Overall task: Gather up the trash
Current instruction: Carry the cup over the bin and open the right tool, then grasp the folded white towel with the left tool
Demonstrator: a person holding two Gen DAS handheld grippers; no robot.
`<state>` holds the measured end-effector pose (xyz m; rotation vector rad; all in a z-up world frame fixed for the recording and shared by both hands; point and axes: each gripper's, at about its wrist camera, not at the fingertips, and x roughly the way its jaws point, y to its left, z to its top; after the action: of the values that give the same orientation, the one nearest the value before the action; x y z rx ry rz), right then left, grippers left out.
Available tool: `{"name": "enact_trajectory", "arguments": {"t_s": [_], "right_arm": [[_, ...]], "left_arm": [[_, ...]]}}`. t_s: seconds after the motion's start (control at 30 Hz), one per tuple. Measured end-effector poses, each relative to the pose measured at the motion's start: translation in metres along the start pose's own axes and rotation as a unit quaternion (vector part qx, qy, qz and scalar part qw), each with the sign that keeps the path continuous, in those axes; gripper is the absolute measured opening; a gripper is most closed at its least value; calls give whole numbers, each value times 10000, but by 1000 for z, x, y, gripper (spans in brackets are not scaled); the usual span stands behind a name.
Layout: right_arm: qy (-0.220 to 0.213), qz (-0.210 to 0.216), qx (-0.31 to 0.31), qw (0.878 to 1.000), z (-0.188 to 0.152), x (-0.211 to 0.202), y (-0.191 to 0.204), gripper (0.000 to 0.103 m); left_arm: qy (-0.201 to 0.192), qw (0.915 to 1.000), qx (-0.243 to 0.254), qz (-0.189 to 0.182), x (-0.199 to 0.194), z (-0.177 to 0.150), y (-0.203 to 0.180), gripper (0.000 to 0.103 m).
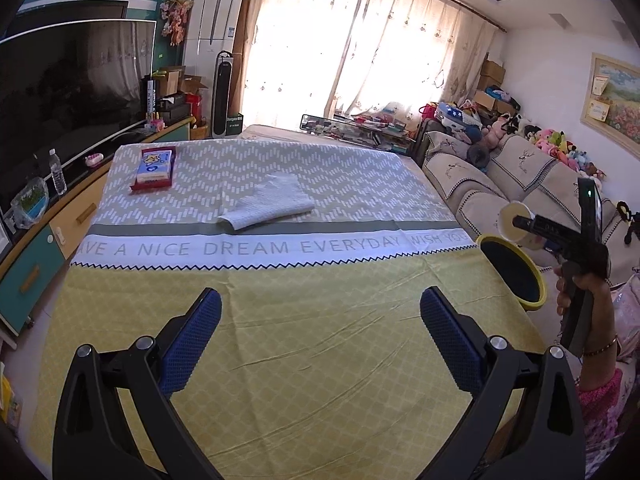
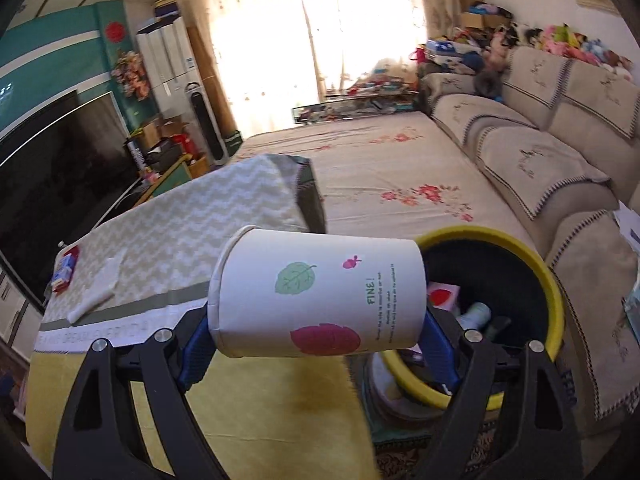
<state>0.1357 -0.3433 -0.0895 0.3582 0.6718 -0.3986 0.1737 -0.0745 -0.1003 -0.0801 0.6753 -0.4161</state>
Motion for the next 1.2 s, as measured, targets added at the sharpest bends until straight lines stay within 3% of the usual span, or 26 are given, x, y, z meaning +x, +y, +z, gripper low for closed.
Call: {"name": "enact_trajectory", "arguments": {"t_s": [0.2,0.4,0.57,0.83,1.2], "right_arm": [[260,-575,433,9971,-13,25,-83,81],[214,-646,827,9942,-20,36,-111,83],[102,-451,901,9949,-25,24,-94,83],[18,-178,659,9977,-28,10,-58,84],[68,-146,439,9989,-26,13,-30,85]], "left_arm": [[76,9999,127,-36,11,4,-26,98],[147,9993,353,-4,21,10,-42,98],[226,9971,716,106,35,21,-38,98],[498,9923,1135,-50,85,55,-7,98],[1183,9887,922,40,189,102,47,98]]}}
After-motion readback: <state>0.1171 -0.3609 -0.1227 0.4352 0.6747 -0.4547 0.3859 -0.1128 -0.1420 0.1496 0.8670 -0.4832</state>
